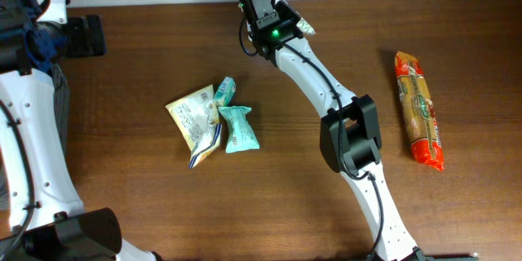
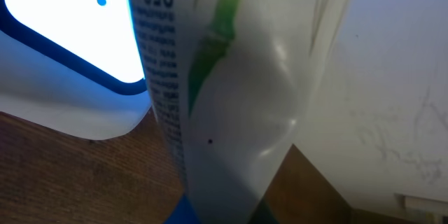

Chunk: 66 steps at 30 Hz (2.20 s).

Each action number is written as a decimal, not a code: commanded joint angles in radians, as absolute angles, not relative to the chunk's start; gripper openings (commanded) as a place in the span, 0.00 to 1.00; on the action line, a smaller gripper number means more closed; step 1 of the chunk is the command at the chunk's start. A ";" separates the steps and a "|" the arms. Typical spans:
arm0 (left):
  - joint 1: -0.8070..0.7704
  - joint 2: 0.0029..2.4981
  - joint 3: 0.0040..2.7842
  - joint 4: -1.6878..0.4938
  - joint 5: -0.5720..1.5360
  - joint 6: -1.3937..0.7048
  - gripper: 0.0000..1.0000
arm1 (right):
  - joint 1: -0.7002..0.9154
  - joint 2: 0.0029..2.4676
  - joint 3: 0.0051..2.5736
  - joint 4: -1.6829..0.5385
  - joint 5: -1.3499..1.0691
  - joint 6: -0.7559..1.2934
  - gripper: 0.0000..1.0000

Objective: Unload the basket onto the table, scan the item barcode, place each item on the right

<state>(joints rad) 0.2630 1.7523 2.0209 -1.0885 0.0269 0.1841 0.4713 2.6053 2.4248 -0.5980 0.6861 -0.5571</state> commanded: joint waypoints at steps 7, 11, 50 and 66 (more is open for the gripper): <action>0.265 1.753 2.020 -1.087 0.034 0.200 0.99 | 0.469 2.185 2.435 -1.056 0.229 -0.155 0.04; 0.265 1.753 2.020 -1.087 0.034 0.200 0.99 | 0.372 2.049 2.434 -1.633 0.081 -0.017 0.04; 0.265 1.753 2.020 -1.087 0.034 0.200 0.99 | 0.648 2.263 1.844 -0.908 -0.250 0.069 0.04; 0.265 1.753 2.020 -1.087 0.034 0.200 0.99 | 0.546 2.405 2.046 -1.228 -0.169 0.324 0.12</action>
<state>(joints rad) 0.2630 1.7523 2.0209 -1.0885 0.0269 0.1841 0.5972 2.3669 1.9903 -1.1641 -0.3023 0.2142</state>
